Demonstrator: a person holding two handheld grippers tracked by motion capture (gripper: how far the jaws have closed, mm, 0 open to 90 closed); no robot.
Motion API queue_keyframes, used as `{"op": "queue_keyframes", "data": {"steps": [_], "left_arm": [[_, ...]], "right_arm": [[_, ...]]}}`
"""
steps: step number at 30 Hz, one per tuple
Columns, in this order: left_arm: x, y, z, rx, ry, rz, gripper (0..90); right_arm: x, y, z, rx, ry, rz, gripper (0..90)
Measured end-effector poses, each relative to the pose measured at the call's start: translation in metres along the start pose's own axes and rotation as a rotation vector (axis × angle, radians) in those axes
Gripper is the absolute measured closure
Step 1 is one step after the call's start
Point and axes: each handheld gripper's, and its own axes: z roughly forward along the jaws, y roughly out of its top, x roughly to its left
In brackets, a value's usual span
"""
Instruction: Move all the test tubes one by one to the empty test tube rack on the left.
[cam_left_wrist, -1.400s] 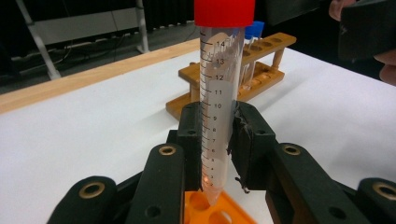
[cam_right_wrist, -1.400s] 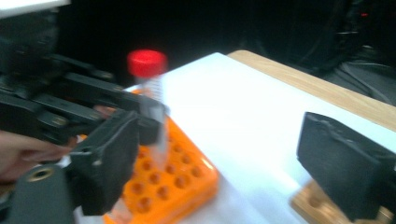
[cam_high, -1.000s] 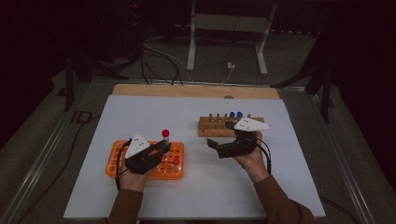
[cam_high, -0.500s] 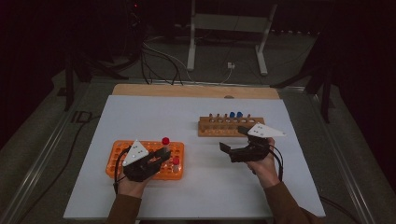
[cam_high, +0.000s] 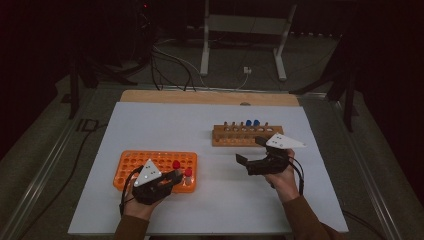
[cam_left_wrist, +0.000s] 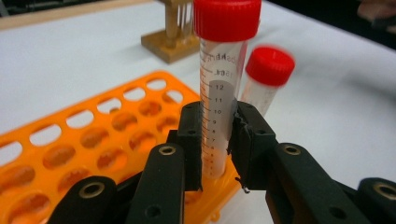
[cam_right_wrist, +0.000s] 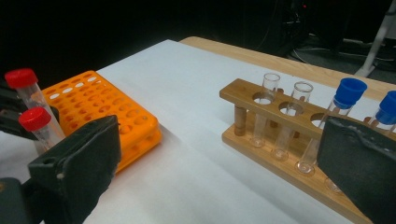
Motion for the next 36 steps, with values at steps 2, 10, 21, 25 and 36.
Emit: {"op": "queue_keyframes", "data": {"steps": [2, 10, 21, 25, 36], "left_arm": [[-0.002, -0.001, 0.004, 0.027, 0.003, 0.020, 74.8], [-0.005, -0.003, 0.010, 0.083, 0.020, 0.055, 74.7], [-0.005, -0.003, 0.008, 0.077, 0.003, 0.040, 62.8], [-0.003, -0.002, 0.002, 0.038, -0.003, 0.029, 54.0], [0.006, 0.004, -0.018, -0.092, 0.036, -0.013, 30.1]], "right_arm": [[0.000, 0.000, 0.000, 0.000, 0.003, 0.001, 0.0], [0.002, -0.001, 0.002, 0.006, 0.003, -0.007, 0.0], [0.002, -0.001, 0.003, 0.009, 0.006, -0.007, 0.0], [0.001, -0.001, 0.002, 0.008, 0.003, -0.004, 0.0], [-0.008, 0.004, 0.000, 0.004, -0.028, -0.002, 0.0]]}}
